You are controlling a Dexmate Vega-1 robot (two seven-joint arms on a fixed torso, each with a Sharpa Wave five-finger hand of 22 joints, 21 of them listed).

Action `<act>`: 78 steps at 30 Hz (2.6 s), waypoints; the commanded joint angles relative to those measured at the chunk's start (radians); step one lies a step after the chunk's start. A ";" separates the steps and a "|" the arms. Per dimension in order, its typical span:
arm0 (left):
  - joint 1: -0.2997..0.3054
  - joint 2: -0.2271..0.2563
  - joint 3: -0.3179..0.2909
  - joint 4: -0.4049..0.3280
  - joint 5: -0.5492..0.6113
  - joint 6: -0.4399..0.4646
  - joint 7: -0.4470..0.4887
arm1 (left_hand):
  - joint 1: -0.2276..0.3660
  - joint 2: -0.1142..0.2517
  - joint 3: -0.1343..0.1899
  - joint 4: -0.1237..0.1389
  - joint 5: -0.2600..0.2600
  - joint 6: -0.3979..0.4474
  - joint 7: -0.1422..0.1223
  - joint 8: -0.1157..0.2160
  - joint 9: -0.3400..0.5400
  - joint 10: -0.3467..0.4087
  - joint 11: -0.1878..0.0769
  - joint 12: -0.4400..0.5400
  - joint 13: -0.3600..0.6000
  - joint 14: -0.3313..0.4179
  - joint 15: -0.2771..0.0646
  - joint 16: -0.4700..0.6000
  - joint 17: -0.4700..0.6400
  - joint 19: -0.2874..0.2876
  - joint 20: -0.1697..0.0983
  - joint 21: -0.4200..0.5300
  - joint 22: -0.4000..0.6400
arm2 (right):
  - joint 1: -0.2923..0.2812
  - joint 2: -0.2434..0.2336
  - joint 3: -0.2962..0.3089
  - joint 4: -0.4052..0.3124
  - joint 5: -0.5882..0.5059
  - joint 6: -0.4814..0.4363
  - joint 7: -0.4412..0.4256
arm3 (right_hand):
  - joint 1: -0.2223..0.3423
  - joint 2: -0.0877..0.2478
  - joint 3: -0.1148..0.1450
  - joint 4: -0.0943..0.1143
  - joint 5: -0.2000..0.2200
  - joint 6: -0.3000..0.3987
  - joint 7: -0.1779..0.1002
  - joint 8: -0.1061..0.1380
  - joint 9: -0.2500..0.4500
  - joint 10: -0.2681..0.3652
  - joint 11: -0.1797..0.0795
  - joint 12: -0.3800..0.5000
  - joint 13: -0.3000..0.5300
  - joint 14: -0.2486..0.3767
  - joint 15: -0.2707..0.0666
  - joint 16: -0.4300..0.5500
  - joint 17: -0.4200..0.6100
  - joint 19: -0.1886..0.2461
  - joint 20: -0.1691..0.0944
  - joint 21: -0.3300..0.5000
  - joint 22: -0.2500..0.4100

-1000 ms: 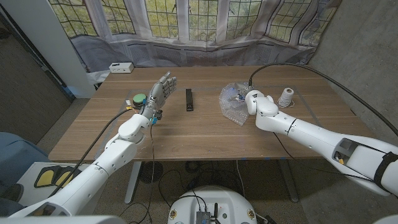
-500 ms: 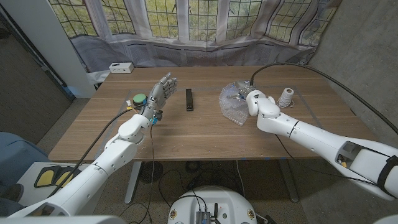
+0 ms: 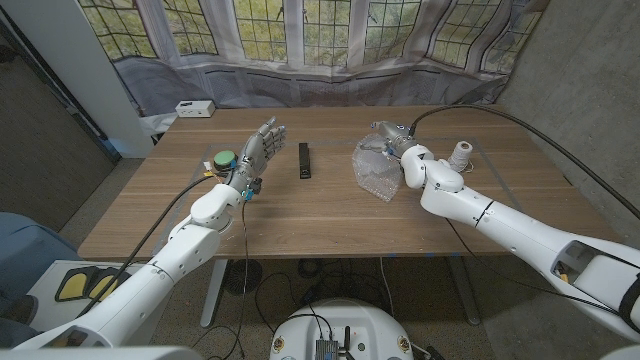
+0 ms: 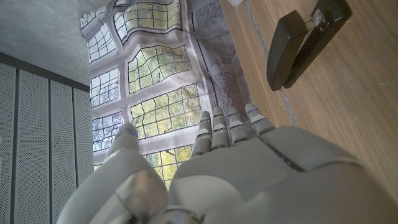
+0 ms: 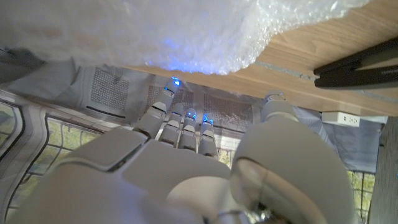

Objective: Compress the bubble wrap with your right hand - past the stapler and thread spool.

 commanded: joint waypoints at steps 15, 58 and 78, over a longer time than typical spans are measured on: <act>-0.005 0.028 -0.006 -0.008 -0.004 0.010 -0.025 | 0.003 0.005 0.007 0.000 -0.003 -0.001 -0.003 -0.004 0.003 0.008 0.003 0.001 0.002 0.008 0.000 0.004 0.002 0.005 -0.002 0.008 0.003 | -0.172 0.017 0.250 -0.004 0.381 0.448 -0.215 | -0.026 0.016 0.010 0.001 -0.003 0.015 -0.003 0.006 0.003 -0.005 0.005 0.001 -0.002 0.001 0.002 0.004 -0.018 0.002 -0.004 -0.028 0.002; -0.033 0.031 -0.012 0.027 -0.015 -0.030 -0.087 | 0.005 0.004 0.007 -0.001 -0.003 -0.016 -0.003 -0.007 0.003 0.001 0.008 -0.002 0.002 0.005 -0.001 0.002 0.002 0.005 -0.008 0.007 0.003 | -0.192 0.102 0.415 0.235 0.923 0.795 -0.003 | -0.116 -0.011 -0.023 0.012 -0.008 -0.013 0.057 0.005 -0.002 -0.011 0.030 0.000 -0.004 -0.043 0.030 -0.001 -0.039 -0.050 -0.007 -0.097 0.002; -0.020 0.022 -0.022 0.032 0.000 -0.028 -0.033 | 0.004 0.000 0.006 -0.002 -0.004 -0.022 0.000 -0.007 0.003 0.000 0.008 -0.003 0.002 0.005 0.000 0.001 0.002 0.008 -0.024 0.007 0.002 | -0.165 0.114 0.450 0.387 1.100 0.800 0.131 | -0.170 -0.033 -0.049 0.026 -0.008 -0.017 0.048 0.006 -0.003 -0.031 0.031 -0.004 -0.004 -0.072 0.032 -0.004 -0.044 -0.077 -0.010 -0.118 0.003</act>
